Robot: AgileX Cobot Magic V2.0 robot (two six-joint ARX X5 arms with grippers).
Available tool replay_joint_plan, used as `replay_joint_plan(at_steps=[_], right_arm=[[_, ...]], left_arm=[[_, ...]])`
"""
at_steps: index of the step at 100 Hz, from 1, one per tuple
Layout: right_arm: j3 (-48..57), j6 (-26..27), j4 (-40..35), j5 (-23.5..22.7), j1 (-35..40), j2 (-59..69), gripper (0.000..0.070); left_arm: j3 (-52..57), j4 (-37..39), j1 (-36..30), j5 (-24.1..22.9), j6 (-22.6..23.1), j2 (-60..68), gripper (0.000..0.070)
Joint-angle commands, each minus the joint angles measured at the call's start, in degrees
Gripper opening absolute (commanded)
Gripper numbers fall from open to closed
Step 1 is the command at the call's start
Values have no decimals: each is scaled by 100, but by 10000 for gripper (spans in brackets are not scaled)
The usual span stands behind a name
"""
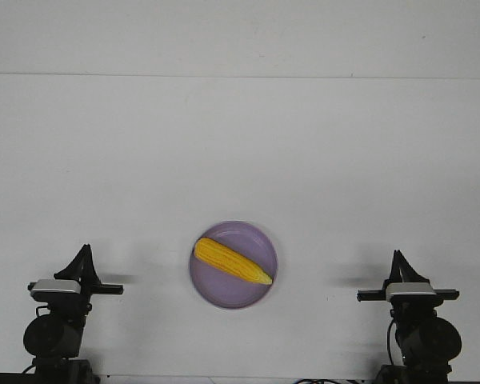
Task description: Place corn on plate with both arms
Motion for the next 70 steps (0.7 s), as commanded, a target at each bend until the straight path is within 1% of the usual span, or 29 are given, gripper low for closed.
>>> replay_joint_plan(at_steps=[1,13,16,70], right_arm=[[-243,258,129,-35,-79,-190,15],[-697,273,343,-42,-127,-232,15],[-682,260,238,-33,-127,-232,15],[-682,254,400,4,-142,-232,15]], left_arm=[[-118,74,4,-2,2,-7,12],[-118,74,4,-2,2,-7,12],[-118,76,4,-4,2,-4,12],[-118,46,4,0,2,-4,12]])
